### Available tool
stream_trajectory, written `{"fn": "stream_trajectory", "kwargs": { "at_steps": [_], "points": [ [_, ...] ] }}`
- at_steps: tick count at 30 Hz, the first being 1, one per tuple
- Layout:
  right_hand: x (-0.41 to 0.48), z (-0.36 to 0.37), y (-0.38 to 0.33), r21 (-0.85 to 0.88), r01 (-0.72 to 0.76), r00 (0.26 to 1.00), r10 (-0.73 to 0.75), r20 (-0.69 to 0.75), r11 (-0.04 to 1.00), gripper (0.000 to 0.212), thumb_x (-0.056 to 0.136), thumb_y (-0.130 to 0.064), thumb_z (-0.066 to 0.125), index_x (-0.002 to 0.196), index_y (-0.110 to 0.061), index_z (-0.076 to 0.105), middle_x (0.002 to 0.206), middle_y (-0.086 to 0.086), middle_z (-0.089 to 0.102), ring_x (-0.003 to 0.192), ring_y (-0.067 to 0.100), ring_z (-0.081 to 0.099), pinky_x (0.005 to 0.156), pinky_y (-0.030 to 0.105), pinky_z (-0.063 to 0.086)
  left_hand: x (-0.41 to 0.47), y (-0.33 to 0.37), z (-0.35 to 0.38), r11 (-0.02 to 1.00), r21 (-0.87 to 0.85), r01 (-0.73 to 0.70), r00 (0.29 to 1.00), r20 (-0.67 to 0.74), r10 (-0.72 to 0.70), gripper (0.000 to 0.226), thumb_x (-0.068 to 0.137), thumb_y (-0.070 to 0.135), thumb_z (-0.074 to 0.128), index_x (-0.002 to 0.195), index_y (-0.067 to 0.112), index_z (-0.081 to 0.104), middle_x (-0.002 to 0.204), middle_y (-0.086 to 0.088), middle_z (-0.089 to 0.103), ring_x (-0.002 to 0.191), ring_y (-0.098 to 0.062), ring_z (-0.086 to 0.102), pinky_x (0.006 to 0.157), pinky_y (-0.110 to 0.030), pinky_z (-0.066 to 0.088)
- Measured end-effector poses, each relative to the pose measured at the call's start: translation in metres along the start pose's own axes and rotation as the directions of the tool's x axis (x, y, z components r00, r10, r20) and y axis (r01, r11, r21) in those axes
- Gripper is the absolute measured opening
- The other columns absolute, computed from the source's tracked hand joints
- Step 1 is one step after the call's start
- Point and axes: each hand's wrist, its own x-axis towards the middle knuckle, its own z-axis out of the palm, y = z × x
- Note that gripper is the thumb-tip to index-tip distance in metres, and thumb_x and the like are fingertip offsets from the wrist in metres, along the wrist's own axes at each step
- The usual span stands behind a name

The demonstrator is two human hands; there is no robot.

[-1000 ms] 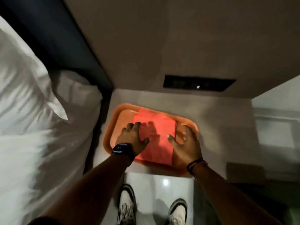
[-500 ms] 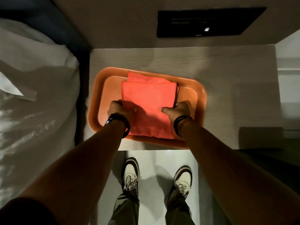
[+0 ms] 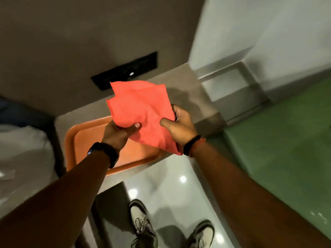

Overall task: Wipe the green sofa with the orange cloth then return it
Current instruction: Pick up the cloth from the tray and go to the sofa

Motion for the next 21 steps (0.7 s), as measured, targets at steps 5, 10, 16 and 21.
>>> {"fn": "stream_trajectory", "kwargs": {
  "at_steps": [5,10,16,21],
  "points": [
    [-0.095,-0.162,-0.06,0.116,0.16,0.938,-0.114,-0.326,0.98,0.021,0.063,0.001,0.056,0.082,-0.007,0.058,0.07,0.0,0.056,0.061,0.006,0.047,0.053,0.018,0.038,-0.077,0.069,0.154,0.972,0.063,-0.227,0.958,0.197,0.21,0.062,0.064,0.02,0.084,0.118,0.005,0.056,0.113,-0.007,0.066,0.1,-0.019,0.064,0.083,-0.029,0.055],
    [-0.236,-0.339,-0.047,0.079,0.229,0.716,-0.113,-0.689,0.97,0.018,0.061,-0.004,0.053,0.071,-0.019,0.056,0.056,-0.016,0.056,0.049,-0.004,0.044,0.048,0.011,0.039,-0.193,0.062,0.341,0.769,0.258,-0.585,0.805,0.296,0.513,0.075,0.065,0.032,0.085,0.127,0.013,0.047,0.13,-0.011,0.048,0.119,-0.024,0.047,0.105,-0.034,0.038],
    [-0.317,-0.478,0.071,-0.243,-0.14,0.484,-0.148,-0.862,0.96,0.01,0.067,-0.006,0.054,0.076,-0.007,0.051,0.068,0.015,0.053,0.061,0.021,0.046,0.059,0.034,0.038,-0.252,-0.042,0.48,0.29,0.297,-0.91,0.4,0.816,0.418,0.081,0.071,0.045,0.073,0.14,0.02,0.041,0.152,-0.01,0.031,0.137,-0.029,0.032,0.11,-0.044,0.032],
    [-0.307,-0.487,0.198,-0.577,-0.427,0.66,-0.196,-0.725,0.696,0.021,0.07,0.0,0.061,0.09,-0.004,0.056,0.093,0.022,0.059,0.087,0.04,0.057,0.07,0.041,0.037,-0.216,-0.136,0.516,-0.004,0.329,-0.944,0.323,0.93,0.175,0.074,0.081,0.042,0.062,0.146,0.024,0.03,0.157,-0.004,0.021,0.141,-0.029,0.02,0.11,-0.049,0.029]
  ]
}}
